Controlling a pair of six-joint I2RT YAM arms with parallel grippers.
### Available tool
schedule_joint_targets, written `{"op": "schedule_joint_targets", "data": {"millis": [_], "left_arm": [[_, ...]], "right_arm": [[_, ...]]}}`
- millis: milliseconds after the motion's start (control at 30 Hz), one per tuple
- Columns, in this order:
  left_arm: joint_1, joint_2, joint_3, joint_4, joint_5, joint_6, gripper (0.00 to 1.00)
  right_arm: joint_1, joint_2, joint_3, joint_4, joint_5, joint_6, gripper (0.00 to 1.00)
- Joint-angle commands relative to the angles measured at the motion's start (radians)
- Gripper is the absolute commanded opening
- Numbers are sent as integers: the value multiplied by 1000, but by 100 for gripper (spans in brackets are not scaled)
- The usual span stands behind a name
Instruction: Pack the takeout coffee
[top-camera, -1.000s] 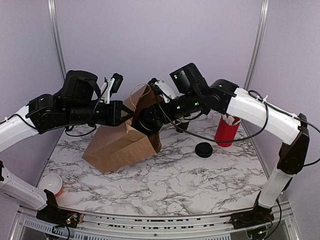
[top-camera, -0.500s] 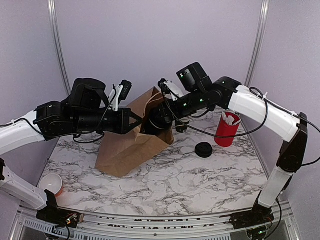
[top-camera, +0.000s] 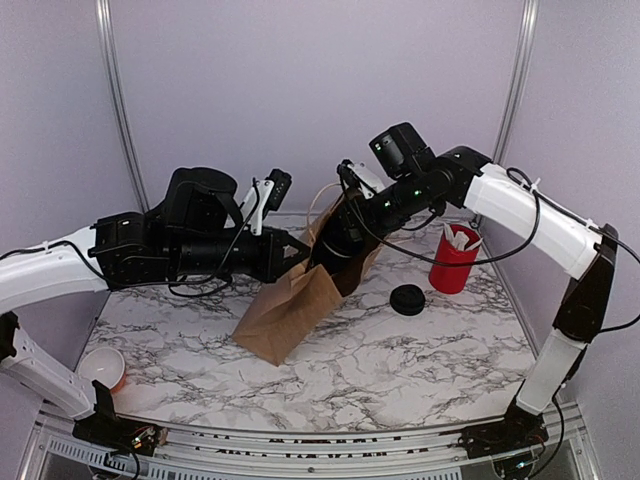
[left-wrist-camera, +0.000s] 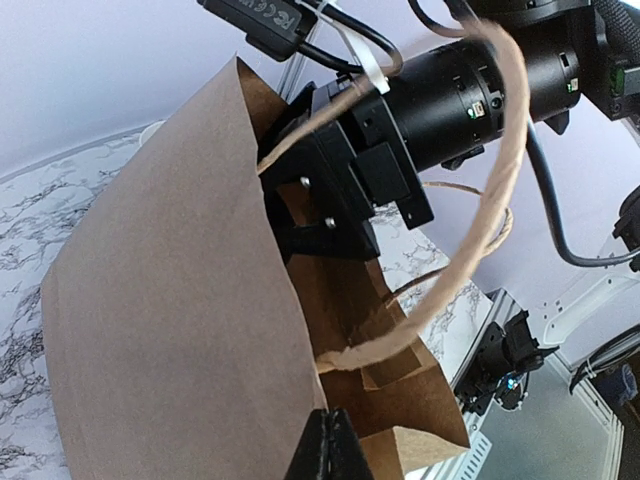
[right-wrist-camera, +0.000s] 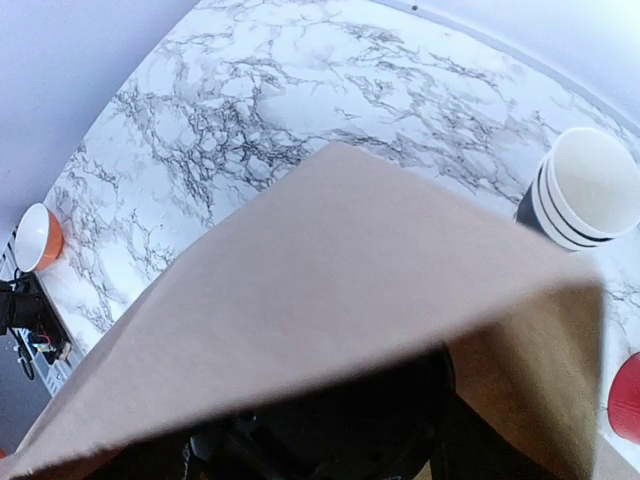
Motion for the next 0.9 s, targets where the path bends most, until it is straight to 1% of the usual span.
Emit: {"op": "schedule_joint_targets", "data": {"millis": [0, 67, 133, 200, 333, 400, 433, 500, 567, 767, 867], "left_arm": [[-10, -13, -9, 82, -114, -88, 0], [-8, -25, -9, 105, -178, -142, 0], [-7, -47, -12, 149, -201, -173, 0], [-7, -69, -26, 195, -222, -216, 0], [-8, -116, -134, 369, -231, -312, 0], [-7, -130, -188, 488, -220, -355, 0], [-6, -131, -204, 513, -222, -372, 0], [-7, -130, -225, 532, -238, -404, 0], [-7, -135, -256, 560, -254, -434, 0], [-7, -196, -355, 619, -329, -490, 0], [-7, -230, -391, 622, -364, -502, 0]], "right_arm": [[13, -6, 44, -22, 10, 1, 72], [53, -2, 41, -24, 61, -4, 72], [121, 4, 46, -20, 100, -3, 72], [151, 9, 51, -19, 120, 6, 71], [171, 7, 51, -19, 148, 18, 71], [171, 21, 75, -45, 159, 14, 71], [171, 33, 95, -64, 161, 8, 71], [171, 64, 149, -107, 168, 3, 71], [171, 86, 168, -132, 160, -1, 71], [172, 134, 180, -133, 135, 7, 71], [176, 166, 193, -123, 125, 13, 71]]}}
